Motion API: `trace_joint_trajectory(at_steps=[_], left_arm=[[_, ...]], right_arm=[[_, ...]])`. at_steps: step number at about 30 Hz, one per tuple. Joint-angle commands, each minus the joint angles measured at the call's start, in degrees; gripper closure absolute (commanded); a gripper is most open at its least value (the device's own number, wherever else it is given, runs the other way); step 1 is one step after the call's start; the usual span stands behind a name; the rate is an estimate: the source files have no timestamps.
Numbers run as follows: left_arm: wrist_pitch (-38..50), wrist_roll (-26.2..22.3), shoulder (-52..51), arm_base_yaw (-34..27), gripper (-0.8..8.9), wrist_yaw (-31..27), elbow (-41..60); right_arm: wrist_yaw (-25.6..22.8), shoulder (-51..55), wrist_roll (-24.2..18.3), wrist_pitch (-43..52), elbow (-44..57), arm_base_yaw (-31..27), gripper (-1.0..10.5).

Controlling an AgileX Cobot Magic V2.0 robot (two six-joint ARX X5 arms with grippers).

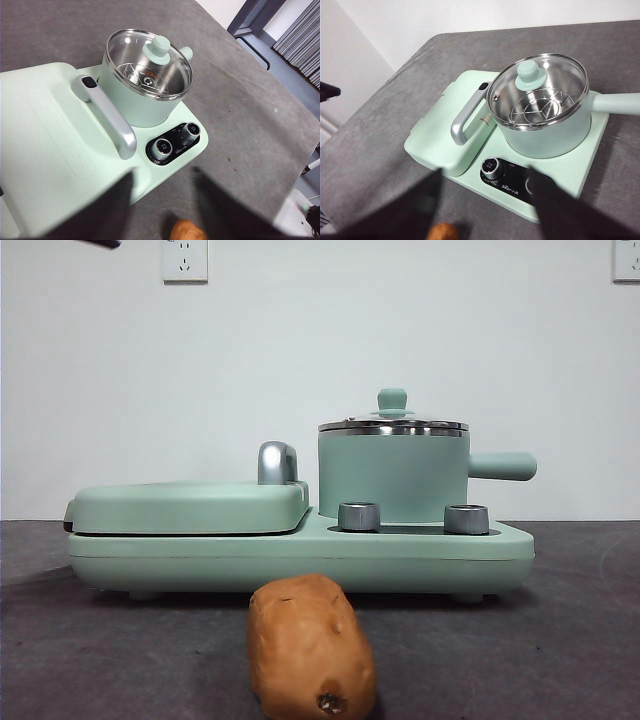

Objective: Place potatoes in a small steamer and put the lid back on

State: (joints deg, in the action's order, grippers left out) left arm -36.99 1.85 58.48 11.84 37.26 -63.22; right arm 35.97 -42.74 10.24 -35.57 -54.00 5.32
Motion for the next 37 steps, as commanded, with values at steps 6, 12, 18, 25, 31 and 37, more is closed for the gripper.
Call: trace_joint_trajectory(at_steps=[6,12,18,25,31,37], left_arm=[[0.7,-0.7,0.6,1.8,3.4,0.3,-1.4],[2.6,2.3,1.9,4.5,3.4,0.2,-2.1],[1.6,4.9,8.9,7.8,3.46,-0.3,-7.7],[-3.5,3.8,22.8,13.4,3.47,-7.0,-21.7],[-8.7,1.6,36.5,18.7,3.5,-16.0,-36.7],[-9.7,1.9,50.0,22.4,3.52,-22.4,-51.6]], right_arm=[[0.1,-0.2,-0.7,0.3,-1.0,0.2,4.9],[0.1,-0.2,-0.3,0.2,-1.0,0.2,5.0],[0.3,-0.2,0.4,-1.0,-1.0,0.2,5.0],[1.6,-0.1,1.7,-2.9,-1.0,0.2,5.0],[1.6,0.8,1.7,-5.6,-1.0,0.2,5.0],[1.6,1.6,1.7,-6.1,-1.0,0.2,5.0]])
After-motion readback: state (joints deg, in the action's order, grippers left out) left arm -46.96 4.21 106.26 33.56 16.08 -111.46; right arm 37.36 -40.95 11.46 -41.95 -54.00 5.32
